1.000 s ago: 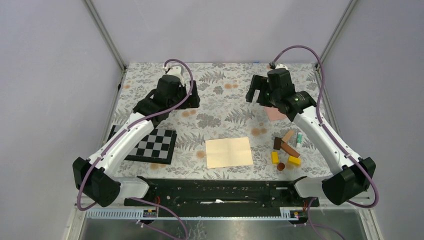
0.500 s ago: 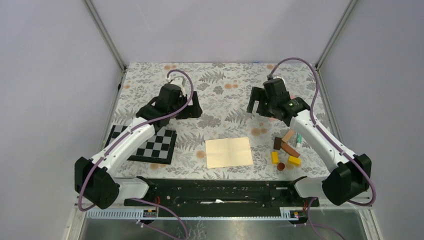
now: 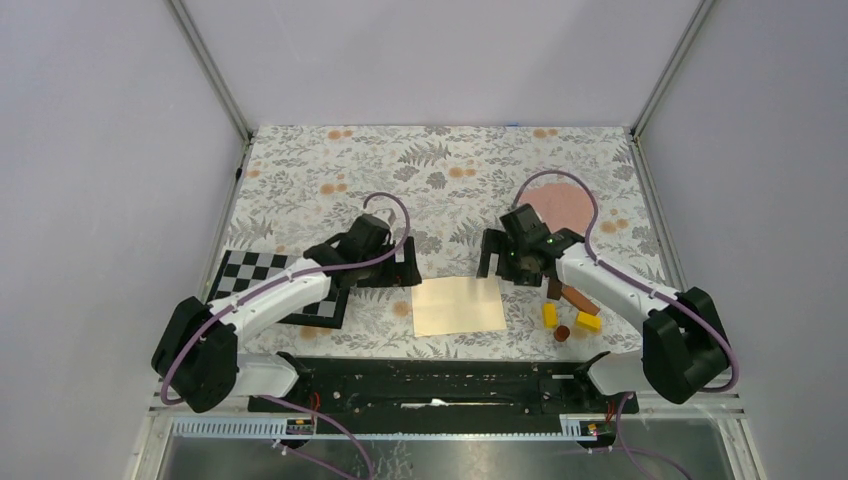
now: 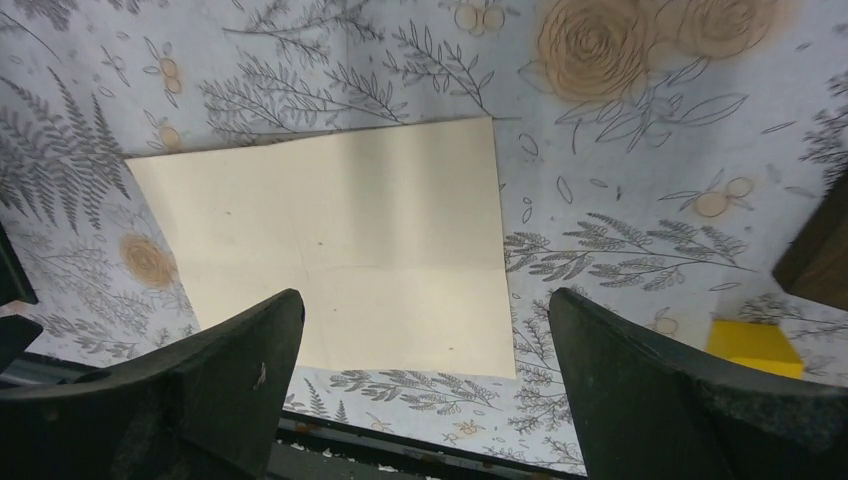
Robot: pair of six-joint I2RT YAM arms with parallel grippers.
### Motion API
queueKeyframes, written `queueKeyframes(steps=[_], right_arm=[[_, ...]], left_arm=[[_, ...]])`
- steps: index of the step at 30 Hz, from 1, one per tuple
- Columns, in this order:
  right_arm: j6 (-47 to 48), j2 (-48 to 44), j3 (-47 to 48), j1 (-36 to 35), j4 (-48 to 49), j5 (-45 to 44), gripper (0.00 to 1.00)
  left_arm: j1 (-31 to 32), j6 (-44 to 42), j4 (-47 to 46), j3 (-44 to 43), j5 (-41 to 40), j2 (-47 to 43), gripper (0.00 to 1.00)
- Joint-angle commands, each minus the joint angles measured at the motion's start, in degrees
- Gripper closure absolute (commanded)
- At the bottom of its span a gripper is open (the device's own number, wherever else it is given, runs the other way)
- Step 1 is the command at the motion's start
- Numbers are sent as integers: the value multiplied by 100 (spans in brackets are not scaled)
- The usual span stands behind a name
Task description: Place the letter into the envelope and seal it
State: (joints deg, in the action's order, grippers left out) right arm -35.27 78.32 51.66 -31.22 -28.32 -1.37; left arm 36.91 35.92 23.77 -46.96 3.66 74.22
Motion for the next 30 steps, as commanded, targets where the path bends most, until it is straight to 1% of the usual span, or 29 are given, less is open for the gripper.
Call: queueKeyframes(steps=[1, 3, 7, 11, 20, 24, 30], right_arm=[[-320, -22, -549, -112, 604, 316, 1], [-307, -22, -736, -108, 868, 330, 1], [-294, 161, -903, -112, 1086, 424, 1], [-468, 219, -1103, -110, 1410, 697, 1], [-730, 267, -1402, -129, 1725, 905, 1], [-878, 280, -1492, -214, 1862, 939, 1], [-1082, 274, -1697, -265, 2137, 1075, 1]], left_arm=[[244, 283, -493, 347, -75, -79, 1], [302, 345, -673, 533, 31, -66, 1], [376, 454, -886, 723, 196, -13, 1], [401, 537, -1080, 858, 282, -4, 1], [560, 907, -1700, 1118, 479, 227, 1], [606, 1119, -2153, 1323, 591, 253, 1], [651, 1277, -2496, 1348, 649, 462, 1]])
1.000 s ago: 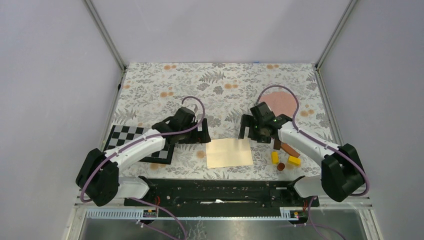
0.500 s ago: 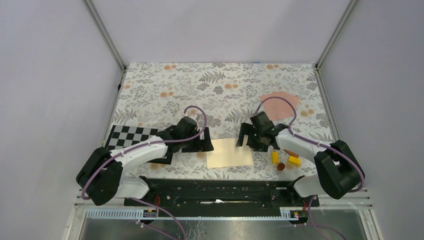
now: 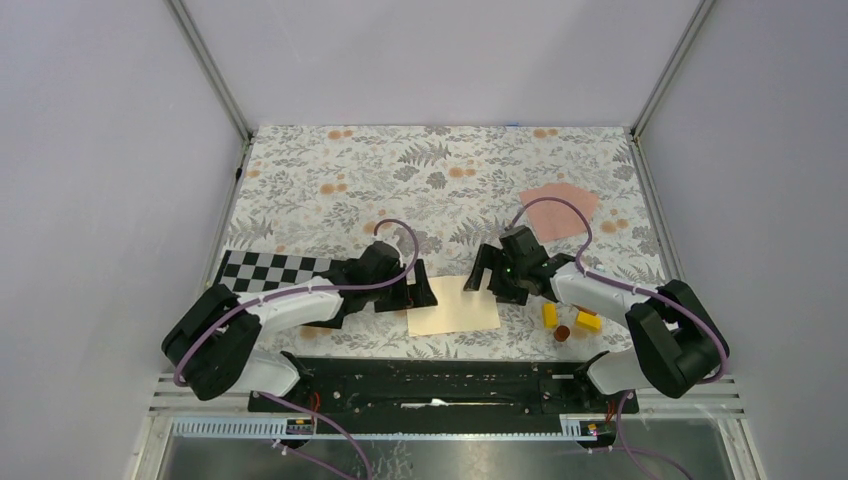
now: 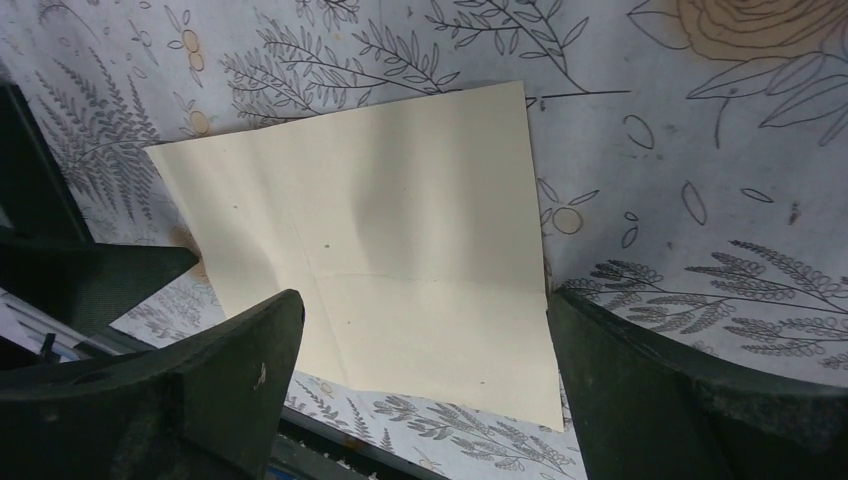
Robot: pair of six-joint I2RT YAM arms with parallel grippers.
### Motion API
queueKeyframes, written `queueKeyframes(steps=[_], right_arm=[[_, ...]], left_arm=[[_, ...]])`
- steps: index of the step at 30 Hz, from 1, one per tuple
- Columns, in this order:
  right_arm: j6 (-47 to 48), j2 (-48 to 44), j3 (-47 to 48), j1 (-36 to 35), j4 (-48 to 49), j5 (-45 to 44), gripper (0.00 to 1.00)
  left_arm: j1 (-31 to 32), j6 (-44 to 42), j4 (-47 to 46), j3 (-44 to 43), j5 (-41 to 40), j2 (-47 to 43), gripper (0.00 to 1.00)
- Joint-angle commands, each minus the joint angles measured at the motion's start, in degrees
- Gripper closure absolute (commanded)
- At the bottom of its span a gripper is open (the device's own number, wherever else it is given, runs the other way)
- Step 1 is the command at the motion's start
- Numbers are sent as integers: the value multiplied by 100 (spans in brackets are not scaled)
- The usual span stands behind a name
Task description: Place the letter into the envelope and seal it
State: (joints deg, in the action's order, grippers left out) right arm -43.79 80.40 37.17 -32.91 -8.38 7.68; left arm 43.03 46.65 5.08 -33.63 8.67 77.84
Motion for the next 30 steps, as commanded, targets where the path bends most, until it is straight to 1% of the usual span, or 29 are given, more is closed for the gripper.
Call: queueKeyframes(steps=[1, 12, 18, 19, 21, 24, 26, 27, 28, 30], right_arm=[[-267, 68, -276, -101, 197, 210, 1], [-571, 171, -359, -237, 614, 436, 1], [-717, 254, -363, -295, 790, 537, 1], [-706, 251, -358, -291, 789, 491, 1], [-649, 165, -330, -294, 663, 291, 1], [-499, 10, -284, -295, 380, 15, 1], [-388, -43, -265, -288, 258, -102, 1], [-339, -42, -260, -293, 199, -144, 1], [-295, -32, -250, -295, 177, -152, 1], [-240, 23, -227, -293, 158, -155, 1]], left_arm=[[39, 222, -681, 16, 153, 126, 1], [48, 398, -1115, 13, 301, 340, 1], [48, 514, -1327, 29, 457, 258, 1], [41, 508, -1209, -37, 460, 175, 1], [48, 336, -618, -229, 202, -149, 1], [37, 28, 709, -468, -691, -873, 1], [34, -177, 1395, -472, -1291, -1161, 1], [34, -274, 1581, -415, -1507, -1248, 1], [33, -302, 1650, -320, -1541, -1313, 1], [30, -262, 1562, -113, -1385, -1363, 1]])
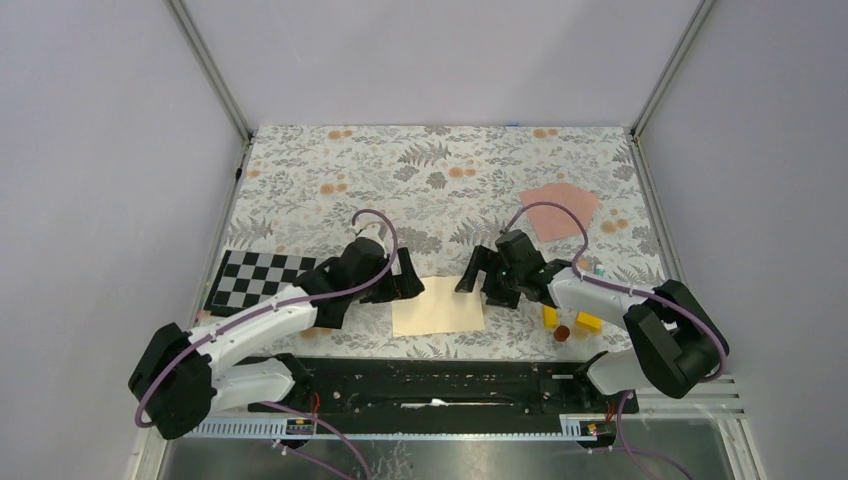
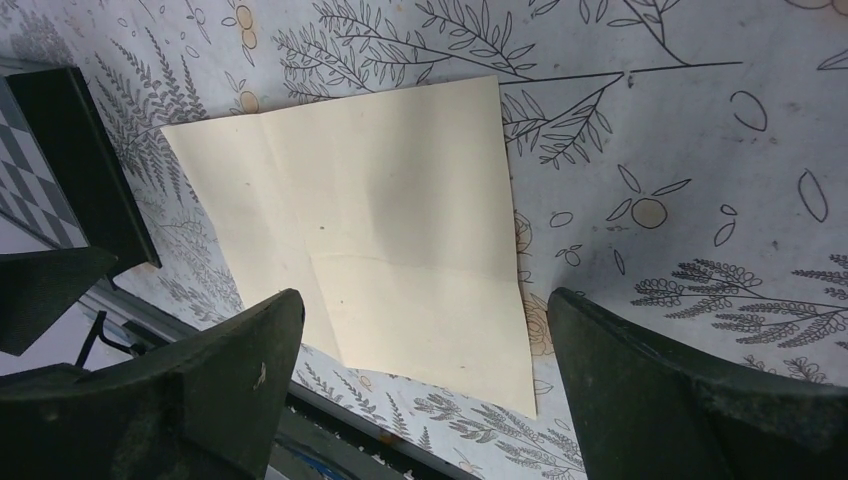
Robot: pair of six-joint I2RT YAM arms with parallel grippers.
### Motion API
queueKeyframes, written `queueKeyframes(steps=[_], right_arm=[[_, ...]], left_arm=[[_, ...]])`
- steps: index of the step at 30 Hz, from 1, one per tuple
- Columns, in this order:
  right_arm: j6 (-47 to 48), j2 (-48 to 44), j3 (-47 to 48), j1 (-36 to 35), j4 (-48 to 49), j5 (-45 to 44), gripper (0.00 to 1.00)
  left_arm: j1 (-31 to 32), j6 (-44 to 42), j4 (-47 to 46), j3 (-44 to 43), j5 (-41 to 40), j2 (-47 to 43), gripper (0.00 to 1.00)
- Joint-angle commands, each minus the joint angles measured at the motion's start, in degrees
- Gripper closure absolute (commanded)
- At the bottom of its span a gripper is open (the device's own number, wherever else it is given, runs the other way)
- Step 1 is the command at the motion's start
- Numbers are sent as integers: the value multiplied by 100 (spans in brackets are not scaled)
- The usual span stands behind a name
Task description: Place the letter into the envelope and seal it
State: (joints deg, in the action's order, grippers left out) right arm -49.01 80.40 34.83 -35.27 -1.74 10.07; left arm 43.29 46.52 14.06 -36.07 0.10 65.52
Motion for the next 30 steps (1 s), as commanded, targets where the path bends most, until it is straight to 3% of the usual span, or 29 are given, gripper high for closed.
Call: queueKeyframes(steps=[1, 14, 30], right_arm=[[299, 53, 22, -66, -513, -392, 1], [295, 69, 471, -526, -1101, -976, 1], [-229, 818, 596, -734, -292, -189, 1]], left_arm=[[4, -204, 538, 218, -396, -128, 1], [3, 15, -382, 563, -142, 310, 1], [12, 220, -1316, 738, 258, 841, 1]])
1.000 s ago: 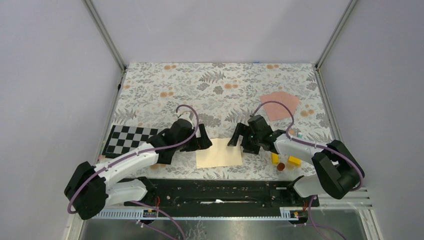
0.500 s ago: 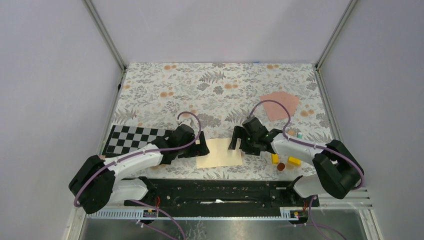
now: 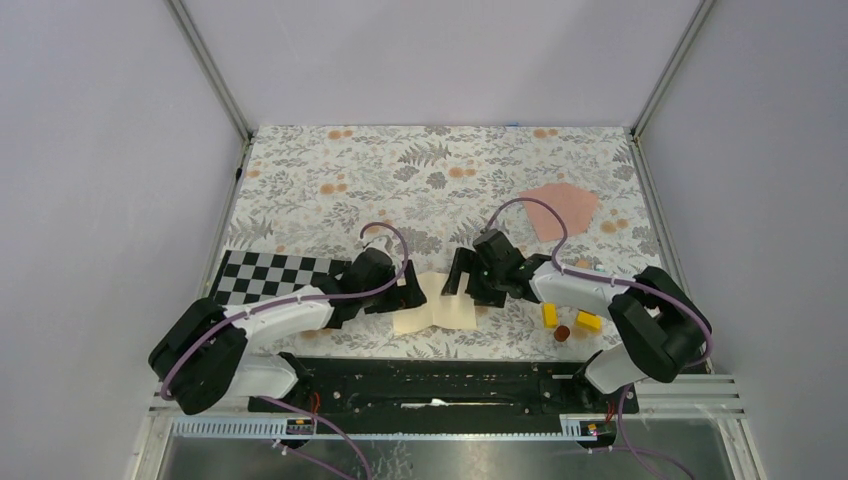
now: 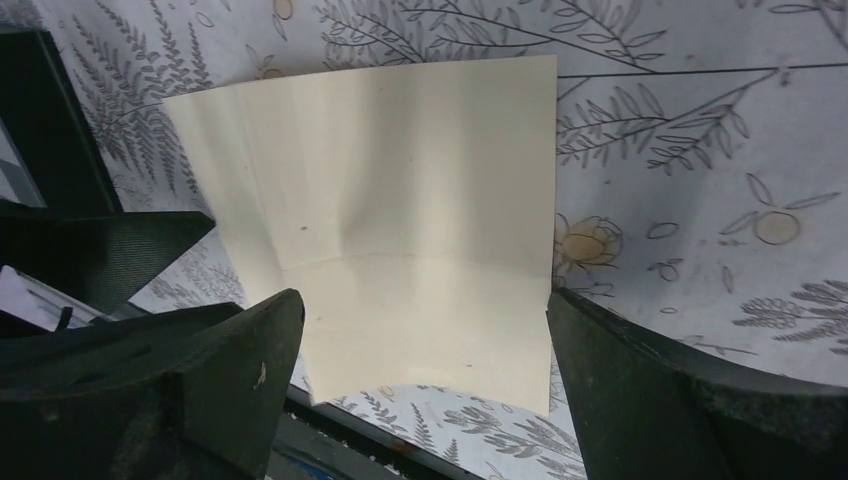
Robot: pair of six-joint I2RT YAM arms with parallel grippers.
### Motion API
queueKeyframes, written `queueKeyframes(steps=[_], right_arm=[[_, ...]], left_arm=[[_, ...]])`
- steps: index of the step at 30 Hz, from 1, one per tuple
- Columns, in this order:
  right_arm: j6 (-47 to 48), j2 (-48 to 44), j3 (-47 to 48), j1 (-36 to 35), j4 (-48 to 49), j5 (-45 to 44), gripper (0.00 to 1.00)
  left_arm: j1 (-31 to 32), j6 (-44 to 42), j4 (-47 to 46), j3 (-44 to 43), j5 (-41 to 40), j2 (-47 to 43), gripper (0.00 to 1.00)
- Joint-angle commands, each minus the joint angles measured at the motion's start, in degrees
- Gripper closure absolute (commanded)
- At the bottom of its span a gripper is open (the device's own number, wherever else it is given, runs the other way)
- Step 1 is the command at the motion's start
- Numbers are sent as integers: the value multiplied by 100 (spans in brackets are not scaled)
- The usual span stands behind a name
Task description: Place the letter into the envelope and seal it
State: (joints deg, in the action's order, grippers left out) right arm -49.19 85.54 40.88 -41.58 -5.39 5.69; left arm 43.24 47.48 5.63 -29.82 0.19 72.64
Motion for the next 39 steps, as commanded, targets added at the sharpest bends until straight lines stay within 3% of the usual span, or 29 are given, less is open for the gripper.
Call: queueKeyframes(steps=[1, 13, 27, 39], right_arm=[[-245, 338, -16, -100, 145, 310, 1], [-603, 389, -153, -104, 487, 570, 1], [-1553, 63, -887, 95, 2283, 1137, 1], [-2290, 328, -1081, 163, 3486, 1625, 1]], left_arm=[[17, 141, -528, 121, 272, 147, 1], [5, 523, -1311, 354, 590, -191, 1], [-9, 770, -2268, 317, 960, -72, 1], [-177, 1792, -3113, 178, 1322, 229, 1]])
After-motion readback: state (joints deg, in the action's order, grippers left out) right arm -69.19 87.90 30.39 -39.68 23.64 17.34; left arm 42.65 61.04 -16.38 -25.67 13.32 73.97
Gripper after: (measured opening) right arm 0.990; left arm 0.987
